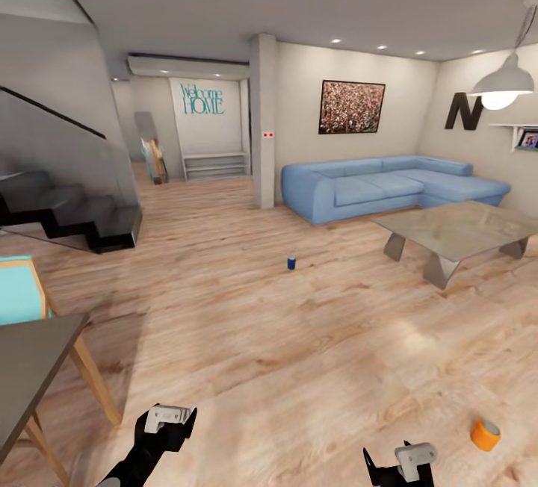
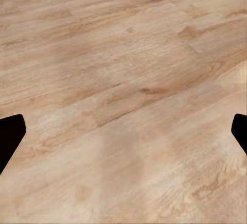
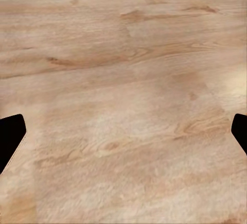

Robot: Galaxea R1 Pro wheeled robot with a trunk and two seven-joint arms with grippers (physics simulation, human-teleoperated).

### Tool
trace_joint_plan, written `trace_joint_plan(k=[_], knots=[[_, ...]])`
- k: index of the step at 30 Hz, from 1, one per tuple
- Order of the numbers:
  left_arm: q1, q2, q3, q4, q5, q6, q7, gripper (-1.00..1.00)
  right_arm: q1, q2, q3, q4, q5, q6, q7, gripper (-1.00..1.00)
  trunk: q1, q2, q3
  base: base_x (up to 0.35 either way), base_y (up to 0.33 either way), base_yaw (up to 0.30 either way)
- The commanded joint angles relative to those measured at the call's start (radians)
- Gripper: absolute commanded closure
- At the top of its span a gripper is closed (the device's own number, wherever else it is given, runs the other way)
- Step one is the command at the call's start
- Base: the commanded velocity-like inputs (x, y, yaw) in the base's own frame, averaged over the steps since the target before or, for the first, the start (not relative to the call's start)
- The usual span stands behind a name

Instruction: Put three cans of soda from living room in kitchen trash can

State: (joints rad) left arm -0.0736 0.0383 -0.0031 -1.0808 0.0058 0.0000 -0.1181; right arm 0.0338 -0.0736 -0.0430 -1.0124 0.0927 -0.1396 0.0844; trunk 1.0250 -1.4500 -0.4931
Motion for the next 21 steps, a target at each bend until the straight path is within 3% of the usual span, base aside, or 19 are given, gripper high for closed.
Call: trace_joint_plan(k=[1,21], knots=[[0.0,0.0,0.0,0.0,0.0,0.0,0.0,-1.0,0.0,0.0,0.0,0.0,0.0,0.0,0.0,-1.0,0.0,0.0,0.0,0.231,0.0,0.243],[0.0,-0.001,0.0,-0.001,0.0,0.0,-0.001,-1.0,0.0,-0.001,-0.001,0.0,0.003,0.0,0.0,-1.0,0.0,0.0,0.0,0.241,0.0,0.243]])
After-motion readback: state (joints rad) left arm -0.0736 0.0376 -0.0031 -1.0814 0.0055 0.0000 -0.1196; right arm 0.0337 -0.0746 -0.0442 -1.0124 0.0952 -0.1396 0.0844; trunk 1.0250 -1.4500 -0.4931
